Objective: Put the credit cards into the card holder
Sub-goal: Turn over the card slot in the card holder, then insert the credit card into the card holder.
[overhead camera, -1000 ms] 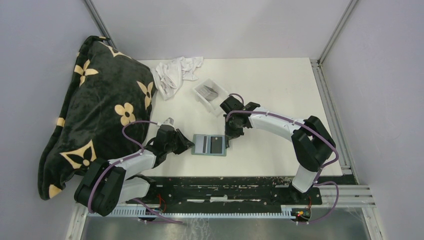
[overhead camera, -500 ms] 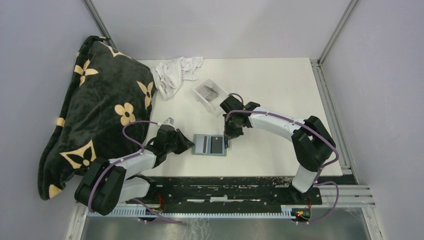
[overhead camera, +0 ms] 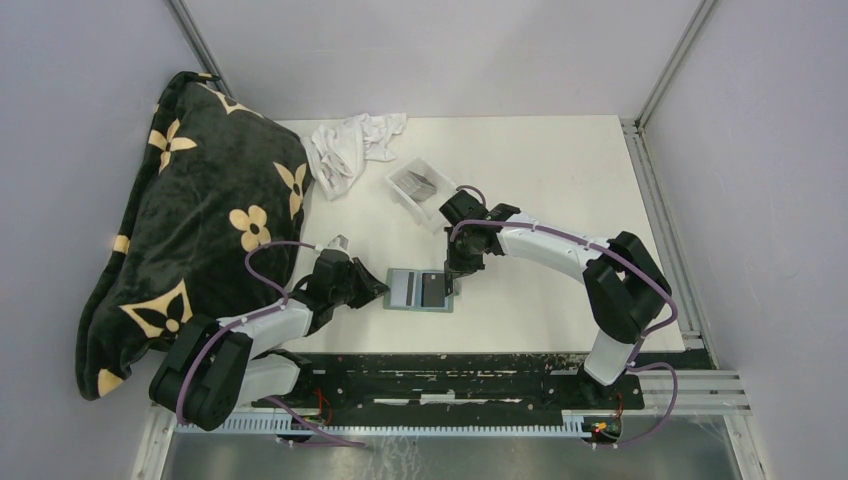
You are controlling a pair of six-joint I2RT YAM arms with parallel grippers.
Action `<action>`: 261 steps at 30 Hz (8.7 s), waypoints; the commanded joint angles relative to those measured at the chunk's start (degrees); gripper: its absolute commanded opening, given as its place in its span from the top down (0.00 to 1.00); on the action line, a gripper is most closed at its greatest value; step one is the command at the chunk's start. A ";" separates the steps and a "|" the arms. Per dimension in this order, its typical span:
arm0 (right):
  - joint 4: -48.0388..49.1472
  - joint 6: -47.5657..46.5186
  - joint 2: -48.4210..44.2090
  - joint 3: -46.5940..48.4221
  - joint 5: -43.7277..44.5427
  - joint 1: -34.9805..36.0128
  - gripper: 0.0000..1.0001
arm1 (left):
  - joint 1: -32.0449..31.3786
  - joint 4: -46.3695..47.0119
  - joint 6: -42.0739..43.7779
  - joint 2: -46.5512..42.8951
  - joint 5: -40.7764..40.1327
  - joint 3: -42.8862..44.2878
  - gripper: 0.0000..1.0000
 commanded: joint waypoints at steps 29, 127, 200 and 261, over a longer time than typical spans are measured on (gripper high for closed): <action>-0.74 0.08 0.80 3.33 3.32 1.39 0.99 | -0.22 -2.24 0.35 1.51 -0.37 -0.76 0.75; 12.47 9.06 -6.05 -18.62 -2.39 -3.15 0.99 | -0.27 -9.20 2.56 1.67 -1.29 0.47 0.79; 30.12 11.23 -3.66 -15.17 -8.43 0.71 0.99 | -0.26 -6.62 1.25 4.18 0.01 -0.33 0.85; 36.27 13.02 3.37 -21.41 -11.73 0.90 0.99 | -0.55 -6.92 2.75 5.91 -0.15 -0.32 0.88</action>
